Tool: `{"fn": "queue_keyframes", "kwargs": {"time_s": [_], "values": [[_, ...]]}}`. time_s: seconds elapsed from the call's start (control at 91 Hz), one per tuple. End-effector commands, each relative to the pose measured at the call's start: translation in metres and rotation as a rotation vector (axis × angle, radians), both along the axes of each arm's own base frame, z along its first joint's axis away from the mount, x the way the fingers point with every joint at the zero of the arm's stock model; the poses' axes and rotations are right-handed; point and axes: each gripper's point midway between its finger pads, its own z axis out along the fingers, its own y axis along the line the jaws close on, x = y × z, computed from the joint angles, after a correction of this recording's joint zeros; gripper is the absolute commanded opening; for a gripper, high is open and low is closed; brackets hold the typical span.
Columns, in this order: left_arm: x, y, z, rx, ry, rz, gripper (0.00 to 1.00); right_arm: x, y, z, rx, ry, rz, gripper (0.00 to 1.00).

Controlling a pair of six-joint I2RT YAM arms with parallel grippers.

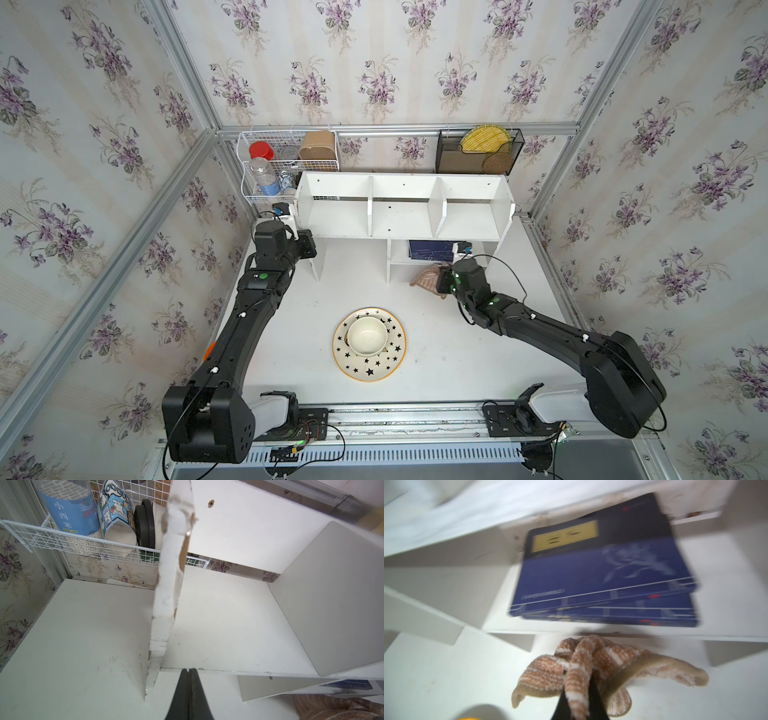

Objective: Wipe the bookshelf clean with a cloth
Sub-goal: Wipe the dust from the shelf.

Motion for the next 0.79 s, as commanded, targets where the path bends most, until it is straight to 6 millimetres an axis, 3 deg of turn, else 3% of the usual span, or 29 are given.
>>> {"fn": "queue_keyframes", "kwargs": {"time_s": [0.0, 0.132, 0.264, 0.44, 0.648, 0.714, 0.78], "values": [[0.001, -0.002, 0.007, 0.0, -0.028, -0.016, 0.0, 0.003, 0.048, 0.025, 0.085, -0.069, 0.036, 0.0], [0.001, -0.004, 0.006, 0.005, -0.028, -0.022, 0.0, 0.012, 0.091, 0.021, 0.072, -0.04, 0.084, 0.0], [0.0, -0.004, 0.006, 0.013, -0.029, -0.019, 0.0, 0.019, 0.083, 0.003, 0.017, -0.02, 0.035, 0.0], [-0.001, -0.003, 0.008, 0.014, -0.033, -0.015, 0.0, 0.018, 0.012, -0.01, 0.001, 0.0, -0.087, 0.0], [0.0, -0.004, 0.008, 0.014, -0.032, -0.019, 0.0, 0.012, -0.103, -0.006, 0.07, 0.003, -0.297, 0.0], [-0.001, -0.004, 0.009, 0.013, -0.034, -0.02, 0.0, 0.011, -0.119, -0.002, 0.095, 0.004, -0.32, 0.0], [-0.001, -0.004, 0.01, 0.015, -0.036, -0.02, 0.0, 0.012, -0.116, 0.003, 0.086, -0.009, -0.296, 0.0]]}}
